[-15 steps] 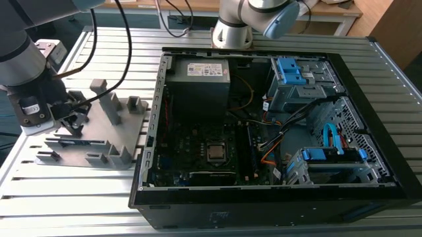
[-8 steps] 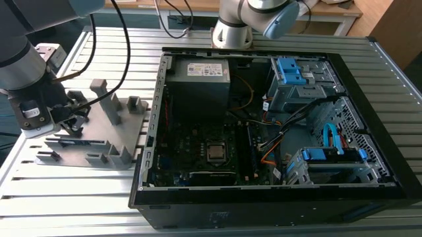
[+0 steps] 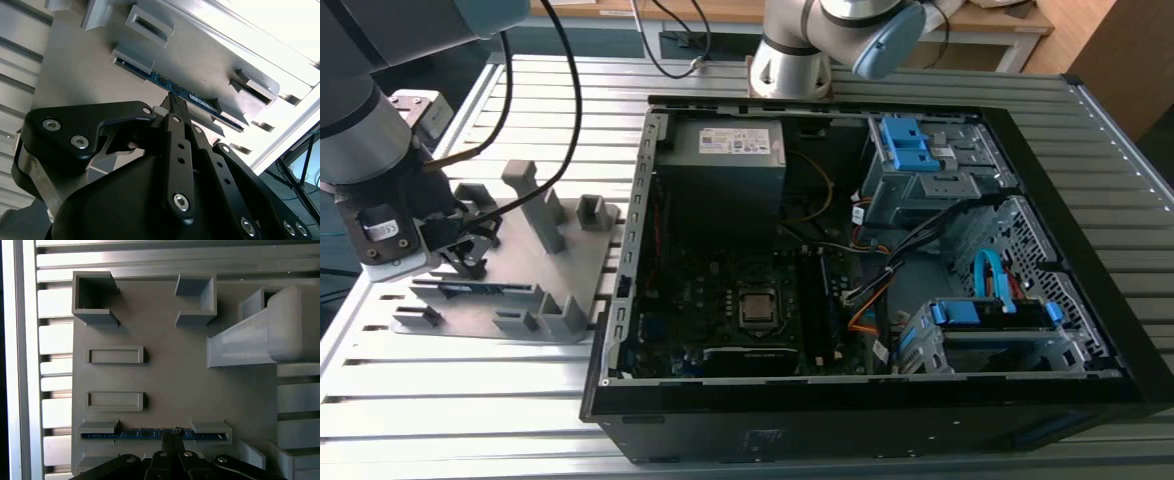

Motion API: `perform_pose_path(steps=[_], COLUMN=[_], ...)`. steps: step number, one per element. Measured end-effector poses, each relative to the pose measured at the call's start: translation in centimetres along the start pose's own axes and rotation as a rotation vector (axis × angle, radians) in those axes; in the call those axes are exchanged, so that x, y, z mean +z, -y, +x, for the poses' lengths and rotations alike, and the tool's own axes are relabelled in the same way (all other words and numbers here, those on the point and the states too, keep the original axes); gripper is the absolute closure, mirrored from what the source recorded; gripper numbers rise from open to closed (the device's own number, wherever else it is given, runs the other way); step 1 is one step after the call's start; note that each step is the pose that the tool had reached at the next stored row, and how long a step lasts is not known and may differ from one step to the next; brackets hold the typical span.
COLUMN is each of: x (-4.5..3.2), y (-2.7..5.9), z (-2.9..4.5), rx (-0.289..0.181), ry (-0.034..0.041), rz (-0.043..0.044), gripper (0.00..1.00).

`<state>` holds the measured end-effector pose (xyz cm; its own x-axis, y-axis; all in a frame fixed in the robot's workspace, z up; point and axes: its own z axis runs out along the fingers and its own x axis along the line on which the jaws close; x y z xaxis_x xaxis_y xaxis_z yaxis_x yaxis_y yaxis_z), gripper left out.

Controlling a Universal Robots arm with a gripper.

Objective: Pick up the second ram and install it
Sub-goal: 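Reach for the second ram, then pick up the second ram and move it above second insertion slot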

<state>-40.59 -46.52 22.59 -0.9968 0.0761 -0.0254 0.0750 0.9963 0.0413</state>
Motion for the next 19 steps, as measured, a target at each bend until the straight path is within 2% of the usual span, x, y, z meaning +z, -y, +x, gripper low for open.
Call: perform_pose_path(steps=[12, 14, 19], x=[0.01, 0.01, 0.01], y=[0.0, -0.01, 0.0], z=[0.0, 0.01, 0.0], rx=[-0.004, -0.026, -0.118], ry=[-0.0002, -0.0011, -0.0048], rz=[-0.0001, -0.0007, -0.0028], gripper=[0.9, 0.9, 0.9])
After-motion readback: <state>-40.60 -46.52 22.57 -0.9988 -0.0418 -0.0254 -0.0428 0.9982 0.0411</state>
